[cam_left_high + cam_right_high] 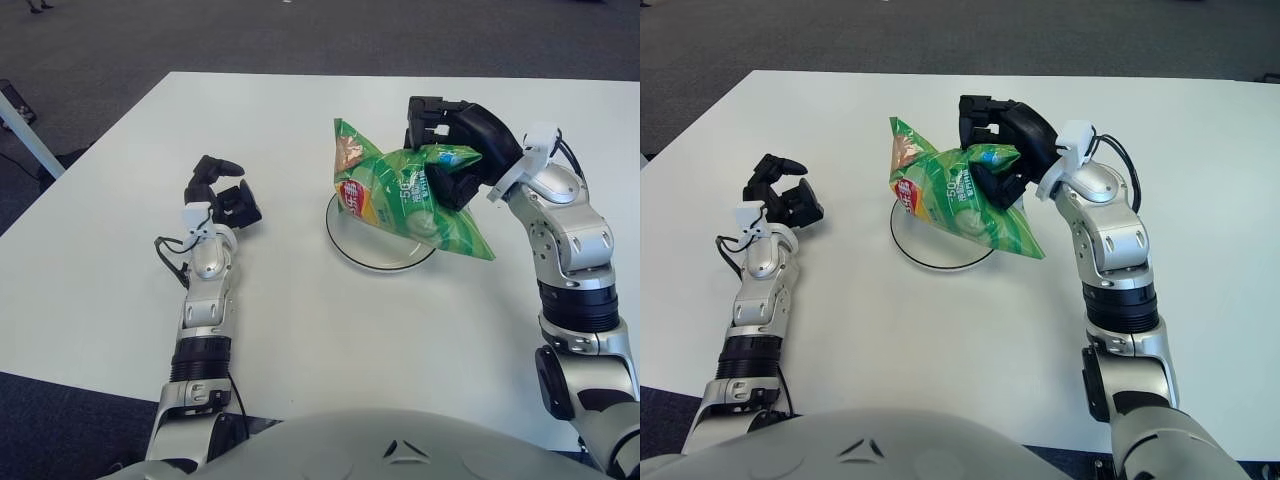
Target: Put the snack into the plate.
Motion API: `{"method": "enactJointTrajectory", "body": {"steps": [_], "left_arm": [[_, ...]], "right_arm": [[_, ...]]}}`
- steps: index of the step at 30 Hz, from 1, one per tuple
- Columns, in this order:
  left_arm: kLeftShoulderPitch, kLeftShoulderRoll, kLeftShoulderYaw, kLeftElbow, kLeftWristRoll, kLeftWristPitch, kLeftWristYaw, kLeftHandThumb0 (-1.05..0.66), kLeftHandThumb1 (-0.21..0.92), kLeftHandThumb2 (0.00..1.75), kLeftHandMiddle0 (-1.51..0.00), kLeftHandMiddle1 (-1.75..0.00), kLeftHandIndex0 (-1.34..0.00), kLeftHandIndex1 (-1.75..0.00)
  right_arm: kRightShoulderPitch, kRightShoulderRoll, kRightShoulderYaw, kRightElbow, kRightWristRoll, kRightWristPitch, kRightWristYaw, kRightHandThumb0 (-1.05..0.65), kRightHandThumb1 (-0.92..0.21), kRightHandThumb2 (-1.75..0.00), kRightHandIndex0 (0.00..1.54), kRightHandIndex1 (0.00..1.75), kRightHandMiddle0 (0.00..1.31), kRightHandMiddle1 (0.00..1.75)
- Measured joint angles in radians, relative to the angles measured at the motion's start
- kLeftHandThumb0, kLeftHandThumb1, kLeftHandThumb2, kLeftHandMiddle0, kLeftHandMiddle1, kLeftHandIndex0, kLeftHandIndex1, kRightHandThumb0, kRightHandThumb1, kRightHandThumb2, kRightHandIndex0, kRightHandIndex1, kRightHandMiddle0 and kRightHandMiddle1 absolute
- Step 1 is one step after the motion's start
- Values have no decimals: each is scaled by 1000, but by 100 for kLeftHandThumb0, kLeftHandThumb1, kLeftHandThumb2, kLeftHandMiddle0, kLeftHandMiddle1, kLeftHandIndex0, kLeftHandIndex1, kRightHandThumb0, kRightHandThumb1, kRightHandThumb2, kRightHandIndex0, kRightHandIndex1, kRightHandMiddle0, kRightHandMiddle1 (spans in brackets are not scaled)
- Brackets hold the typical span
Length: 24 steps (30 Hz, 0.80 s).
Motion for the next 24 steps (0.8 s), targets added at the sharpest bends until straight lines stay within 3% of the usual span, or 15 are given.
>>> {"method": "enactJointTrajectory", "body": {"steps": [24], "left_arm": [[9,0,-4,-19,3,13,16,-52,23,143,-139,-175,-69,-175]], "right_arm": [[1,-34,5,48,-12,-36,20,0,-1,-164,87,166,61,175]]}}
